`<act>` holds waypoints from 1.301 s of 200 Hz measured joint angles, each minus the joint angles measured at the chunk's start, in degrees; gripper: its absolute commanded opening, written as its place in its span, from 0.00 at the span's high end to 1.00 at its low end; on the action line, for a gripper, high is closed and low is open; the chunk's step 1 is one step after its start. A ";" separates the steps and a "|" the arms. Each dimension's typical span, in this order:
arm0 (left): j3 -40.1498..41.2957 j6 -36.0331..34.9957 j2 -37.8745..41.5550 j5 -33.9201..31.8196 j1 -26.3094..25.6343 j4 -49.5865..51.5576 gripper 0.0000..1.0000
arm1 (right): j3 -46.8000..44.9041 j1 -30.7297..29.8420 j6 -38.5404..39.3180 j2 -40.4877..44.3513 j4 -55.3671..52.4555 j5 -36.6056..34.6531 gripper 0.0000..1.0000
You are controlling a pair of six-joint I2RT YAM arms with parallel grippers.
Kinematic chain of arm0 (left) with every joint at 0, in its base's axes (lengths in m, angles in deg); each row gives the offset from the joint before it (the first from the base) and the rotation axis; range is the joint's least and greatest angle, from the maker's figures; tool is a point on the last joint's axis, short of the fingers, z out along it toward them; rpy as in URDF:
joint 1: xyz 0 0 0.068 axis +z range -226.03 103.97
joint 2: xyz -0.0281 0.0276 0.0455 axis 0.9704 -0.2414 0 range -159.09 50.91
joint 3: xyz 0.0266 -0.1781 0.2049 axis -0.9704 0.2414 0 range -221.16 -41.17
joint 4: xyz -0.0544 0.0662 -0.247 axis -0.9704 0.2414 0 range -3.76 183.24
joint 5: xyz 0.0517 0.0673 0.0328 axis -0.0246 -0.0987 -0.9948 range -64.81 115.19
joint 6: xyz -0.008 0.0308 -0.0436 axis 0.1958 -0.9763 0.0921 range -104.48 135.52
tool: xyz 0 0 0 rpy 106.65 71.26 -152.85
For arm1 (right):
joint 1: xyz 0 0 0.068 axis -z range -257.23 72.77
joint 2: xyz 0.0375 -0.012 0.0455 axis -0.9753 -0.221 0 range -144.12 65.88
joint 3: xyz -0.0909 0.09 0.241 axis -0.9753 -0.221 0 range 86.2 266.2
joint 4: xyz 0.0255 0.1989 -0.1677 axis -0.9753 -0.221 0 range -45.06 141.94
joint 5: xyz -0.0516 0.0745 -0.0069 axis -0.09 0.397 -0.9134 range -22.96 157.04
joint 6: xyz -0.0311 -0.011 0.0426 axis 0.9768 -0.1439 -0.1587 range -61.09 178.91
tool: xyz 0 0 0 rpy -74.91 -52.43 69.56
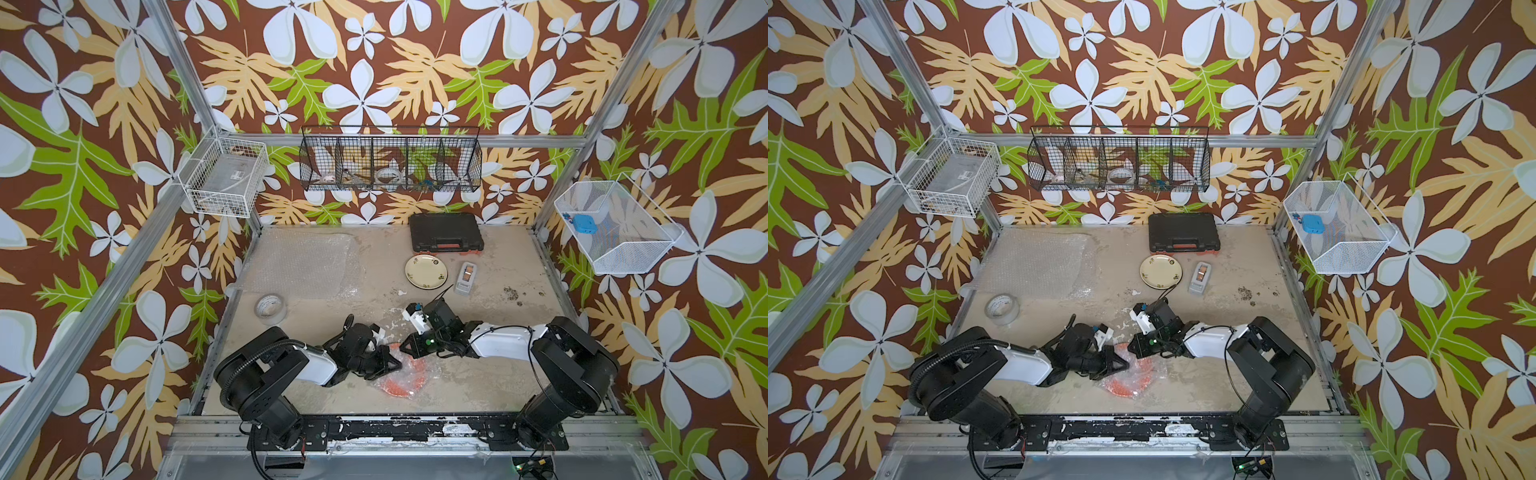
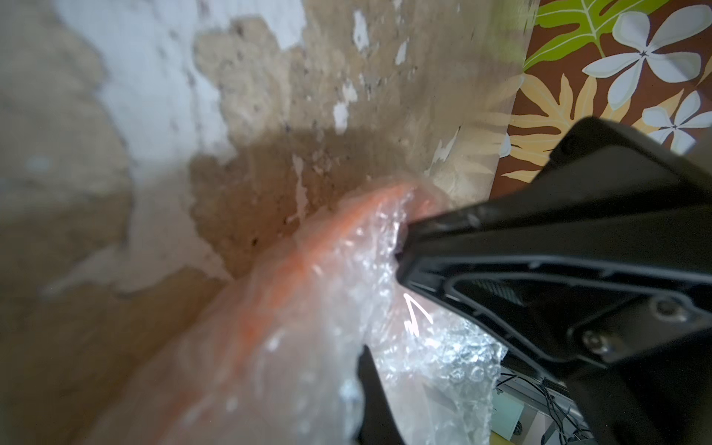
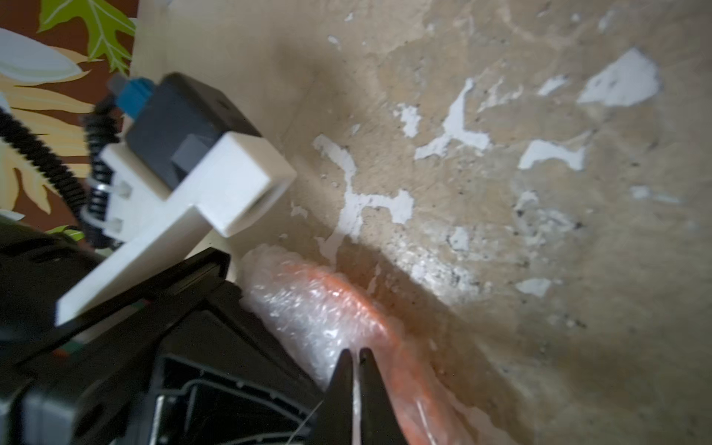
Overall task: Wrap dinner plates in bubble wrap
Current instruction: Stick the tape on the bubble wrap.
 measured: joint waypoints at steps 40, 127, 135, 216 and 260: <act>0.31 -0.09 -0.46 0.31 0.44 -0.50 0.96 | 3.89 -0.33 1.49 2.36 -4.31 -10.56 0.52; 0.22 -0.46 -0.68 0.94 0.68 -0.48 0.96 | 5.07 0.04 -0.90 14.91 -15.30 -10.60 0.88; 0.07 -0.50 -0.63 0.92 0.68 -0.28 0.96 | 3.13 -0.09 -1.97 14.99 -13.73 -6.62 0.92; -0.37 -1.20 -0.13 0.48 0.68 1.44 0.96 | 2.67 0.63 -4.94 -2.75 -7.02 4.44 1.00; -0.52 -1.36 -0.68 0.66 0.68 1.46 0.96 | 5.64 0.81 -3.91 3.23 -9.18 4.00 1.00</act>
